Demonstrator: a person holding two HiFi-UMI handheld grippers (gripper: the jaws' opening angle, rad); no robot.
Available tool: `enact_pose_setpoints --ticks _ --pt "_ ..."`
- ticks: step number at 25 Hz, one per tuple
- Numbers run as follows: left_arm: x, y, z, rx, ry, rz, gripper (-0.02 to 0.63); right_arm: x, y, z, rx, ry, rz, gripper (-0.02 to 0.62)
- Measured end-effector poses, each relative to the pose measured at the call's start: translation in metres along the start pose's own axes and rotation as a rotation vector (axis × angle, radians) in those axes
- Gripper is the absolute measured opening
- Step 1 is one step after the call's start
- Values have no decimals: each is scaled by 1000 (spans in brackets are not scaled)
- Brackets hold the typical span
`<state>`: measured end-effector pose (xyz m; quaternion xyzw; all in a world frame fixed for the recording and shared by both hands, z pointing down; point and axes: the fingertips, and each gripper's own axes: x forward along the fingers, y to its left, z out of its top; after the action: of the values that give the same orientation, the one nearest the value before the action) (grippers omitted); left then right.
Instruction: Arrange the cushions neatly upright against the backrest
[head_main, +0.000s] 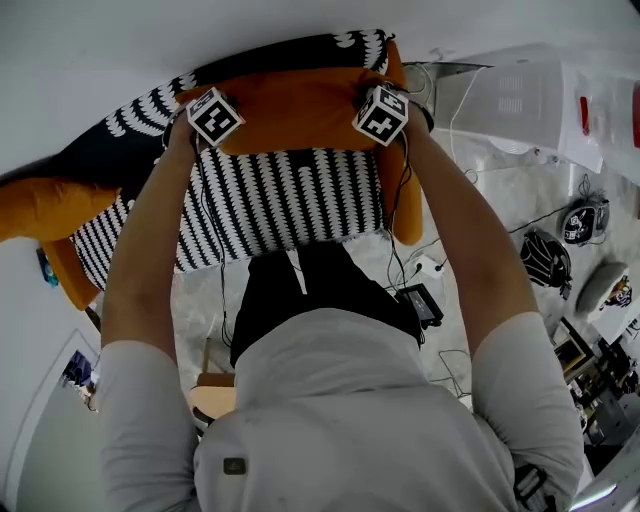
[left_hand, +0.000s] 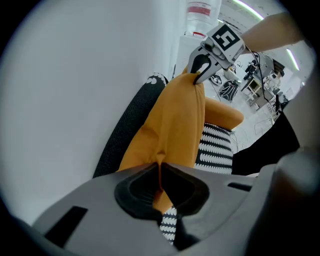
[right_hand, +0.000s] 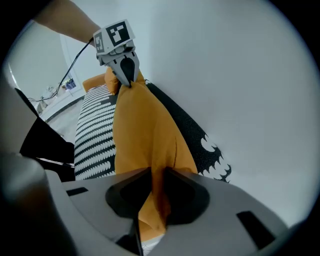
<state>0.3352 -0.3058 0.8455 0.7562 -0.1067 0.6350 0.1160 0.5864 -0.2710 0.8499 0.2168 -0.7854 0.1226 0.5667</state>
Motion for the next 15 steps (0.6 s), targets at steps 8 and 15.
enact_pose_setpoints --ticks 8,15 --pt "1 3 0 -36 -35 6 29 3 -6 3 14 -10 -25 107" --pt "-13 3 2 -47 -105 36 80 -12 -8 4 35 -24 -65 199"
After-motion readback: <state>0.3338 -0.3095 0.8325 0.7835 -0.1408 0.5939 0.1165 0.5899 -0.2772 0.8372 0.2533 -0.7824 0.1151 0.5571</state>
